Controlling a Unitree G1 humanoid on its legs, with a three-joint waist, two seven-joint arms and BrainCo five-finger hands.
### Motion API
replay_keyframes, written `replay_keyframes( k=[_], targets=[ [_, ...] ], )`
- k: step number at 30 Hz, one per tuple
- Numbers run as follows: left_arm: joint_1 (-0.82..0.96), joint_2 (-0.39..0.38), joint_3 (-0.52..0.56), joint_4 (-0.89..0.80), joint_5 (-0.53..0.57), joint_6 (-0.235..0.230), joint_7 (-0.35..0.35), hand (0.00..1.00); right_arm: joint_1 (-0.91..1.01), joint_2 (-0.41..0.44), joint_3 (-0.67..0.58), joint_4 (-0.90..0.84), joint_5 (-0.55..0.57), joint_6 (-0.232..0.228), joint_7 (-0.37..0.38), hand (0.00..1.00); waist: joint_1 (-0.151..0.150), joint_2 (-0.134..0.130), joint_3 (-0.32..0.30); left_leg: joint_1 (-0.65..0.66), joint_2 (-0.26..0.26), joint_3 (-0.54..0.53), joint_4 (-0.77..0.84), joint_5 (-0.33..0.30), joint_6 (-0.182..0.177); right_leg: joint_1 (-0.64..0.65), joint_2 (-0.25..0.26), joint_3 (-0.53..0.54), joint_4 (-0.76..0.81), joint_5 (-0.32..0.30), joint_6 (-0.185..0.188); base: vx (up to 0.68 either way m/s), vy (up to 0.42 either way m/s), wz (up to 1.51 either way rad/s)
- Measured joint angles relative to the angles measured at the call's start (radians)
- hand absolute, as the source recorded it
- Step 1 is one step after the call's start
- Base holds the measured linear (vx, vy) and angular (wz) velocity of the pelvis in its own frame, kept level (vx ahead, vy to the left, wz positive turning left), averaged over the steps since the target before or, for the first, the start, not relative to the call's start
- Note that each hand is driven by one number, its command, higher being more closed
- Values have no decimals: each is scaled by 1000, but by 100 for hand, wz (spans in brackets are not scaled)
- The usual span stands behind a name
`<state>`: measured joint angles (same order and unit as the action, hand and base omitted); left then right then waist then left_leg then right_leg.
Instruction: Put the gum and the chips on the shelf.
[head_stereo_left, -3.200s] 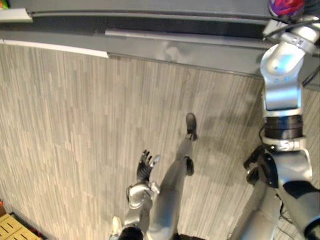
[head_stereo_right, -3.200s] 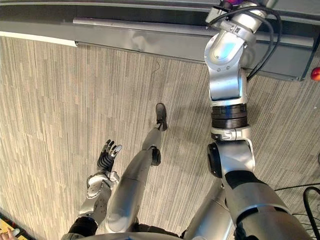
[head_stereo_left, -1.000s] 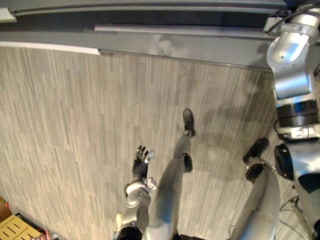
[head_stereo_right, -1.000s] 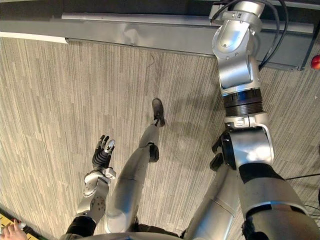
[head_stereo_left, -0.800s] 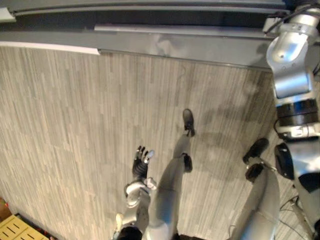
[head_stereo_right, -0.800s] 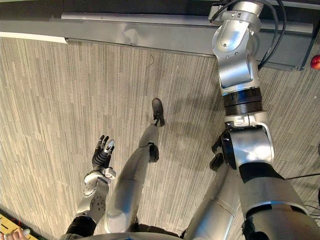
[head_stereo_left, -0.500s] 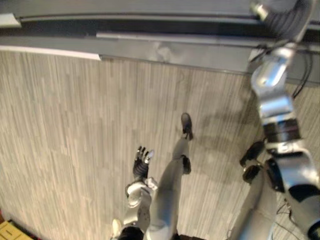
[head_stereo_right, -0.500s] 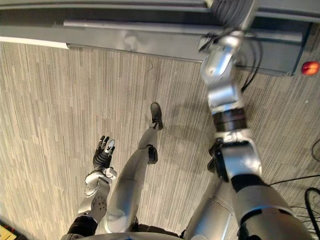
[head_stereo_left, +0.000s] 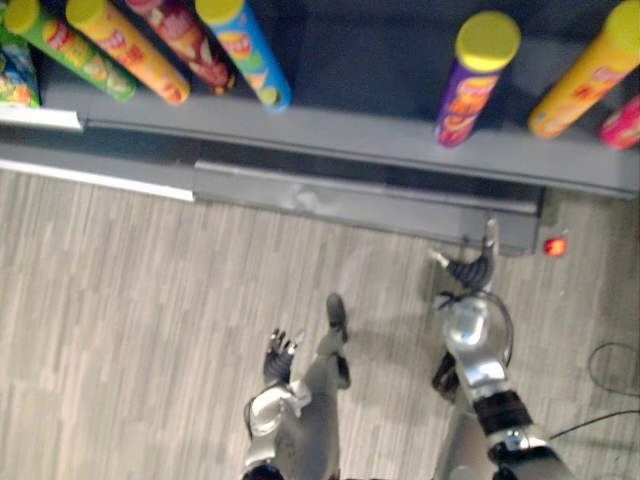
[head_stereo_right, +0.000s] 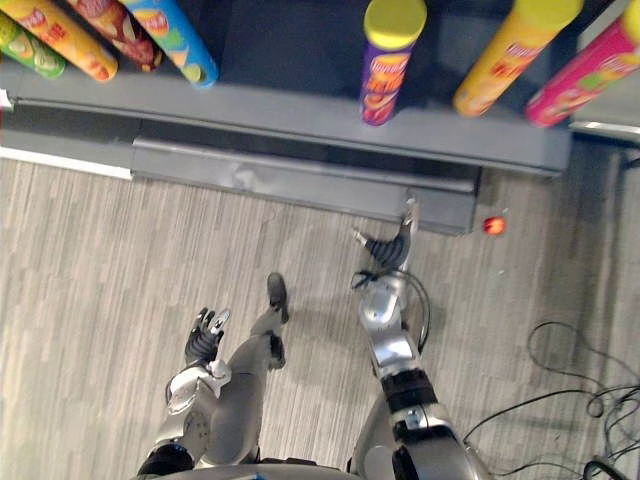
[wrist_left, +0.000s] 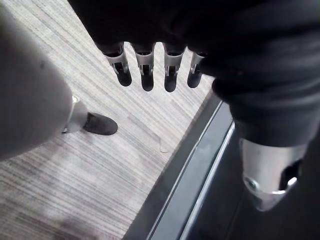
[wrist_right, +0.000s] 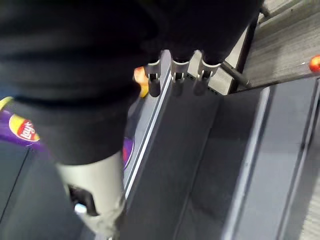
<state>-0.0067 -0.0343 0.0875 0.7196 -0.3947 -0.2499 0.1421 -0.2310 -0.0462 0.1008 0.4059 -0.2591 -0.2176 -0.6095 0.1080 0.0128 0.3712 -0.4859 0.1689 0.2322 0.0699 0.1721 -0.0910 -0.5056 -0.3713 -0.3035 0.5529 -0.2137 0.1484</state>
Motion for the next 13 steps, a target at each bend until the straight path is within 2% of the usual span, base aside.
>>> replay_keyframes(
  k=[3,4,5,7,8,10,13],
  targets=[
    [10,18,20,75,55,11,5,0,155,31,-27,80,6,-10,71,0,-23,-46,-69,96,15,10,-21,-10,-13,112,22,-21,-52,-1,1,90,-77,-7],
    [10,26,29,109,69,19,7,0,217,57,-44,119,52,-19,112,0,-28,-66,-98,141,21,23,-35,-13,-18,152,32,-19,-74,-1,2,83,-52,-22],
    [10,31,36,127,75,22,7,0,246,65,-59,142,72,-23,126,0,-30,-74,-112,163,24,27,-38,-15,-21,174,37,-18,-83,-1,2,133,-73,-27],
    [16,41,80,202,106,37,7,0,349,99,-138,273,206,-33,234,0,-61,-95,-175,242,33,41,-54,-26,-35,255,55,-18,-127,1,4,118,-50,-20],
    [19,39,93,220,112,45,3,0,373,99,-158,311,255,-30,279,0,-69,-97,-192,260,36,46,-62,-28,-37,273,61,-18,-140,2,6,108,-35,-22],
    [41,41,148,270,149,74,-40,0,426,72,-271,443,431,5,461,0,-89,-93,-243,350,36,76,-117,-26,-44,334,82,0,-192,4,8,115,-19,-37],
    [55,61,176,323,193,98,-95,0,441,20,-401,646,476,56,588,0,-110,-81,-295,413,37,85,-166,-17,-57,382,103,9,-234,8,12,82,-1,-20]
  ],
)
